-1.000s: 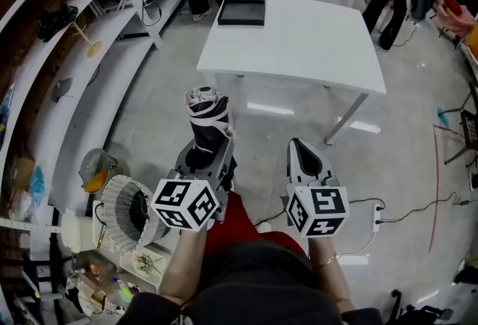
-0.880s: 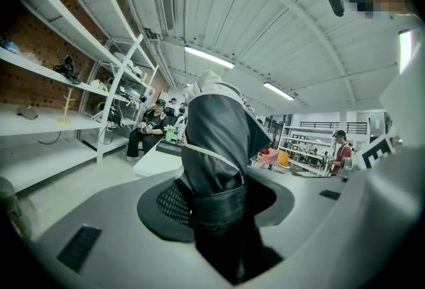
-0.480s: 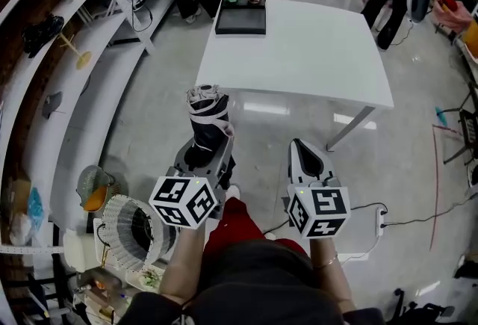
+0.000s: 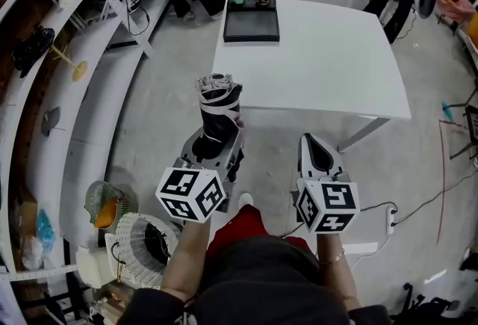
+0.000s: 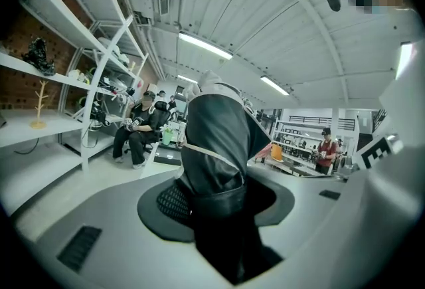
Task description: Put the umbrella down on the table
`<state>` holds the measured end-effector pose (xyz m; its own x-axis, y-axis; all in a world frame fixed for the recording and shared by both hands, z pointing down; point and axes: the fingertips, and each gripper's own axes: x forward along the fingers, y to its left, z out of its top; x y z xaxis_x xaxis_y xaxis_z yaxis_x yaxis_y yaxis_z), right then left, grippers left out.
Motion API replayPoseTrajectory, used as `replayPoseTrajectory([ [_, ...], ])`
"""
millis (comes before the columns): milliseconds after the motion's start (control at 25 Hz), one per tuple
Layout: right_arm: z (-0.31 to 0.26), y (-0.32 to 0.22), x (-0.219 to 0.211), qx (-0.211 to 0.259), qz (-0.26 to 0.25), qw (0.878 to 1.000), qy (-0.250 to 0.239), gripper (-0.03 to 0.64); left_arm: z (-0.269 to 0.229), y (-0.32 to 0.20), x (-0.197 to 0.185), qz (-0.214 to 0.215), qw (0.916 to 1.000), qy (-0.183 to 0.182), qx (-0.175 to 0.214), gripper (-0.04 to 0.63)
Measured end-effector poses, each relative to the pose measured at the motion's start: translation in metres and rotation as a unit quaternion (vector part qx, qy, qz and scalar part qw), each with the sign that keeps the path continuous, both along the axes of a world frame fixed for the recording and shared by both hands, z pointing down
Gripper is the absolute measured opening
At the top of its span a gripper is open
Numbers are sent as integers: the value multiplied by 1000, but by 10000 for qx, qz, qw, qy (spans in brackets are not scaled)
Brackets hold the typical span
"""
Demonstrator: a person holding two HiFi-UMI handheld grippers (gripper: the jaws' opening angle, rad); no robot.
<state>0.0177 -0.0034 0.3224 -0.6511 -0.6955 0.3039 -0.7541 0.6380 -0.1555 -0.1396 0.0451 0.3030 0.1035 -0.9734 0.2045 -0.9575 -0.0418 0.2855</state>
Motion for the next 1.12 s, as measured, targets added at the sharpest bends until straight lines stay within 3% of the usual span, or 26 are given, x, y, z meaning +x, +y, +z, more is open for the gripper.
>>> replayPoseTrajectory([
  [600,5,-47,-70,-50,460,9988,165,18,17,-59,-72,495,9984,176,-193,198],
  [1120,4,-63,-58,-43,960,9950,253,18,17,-85,-86,743,9970,91,-201,198],
])
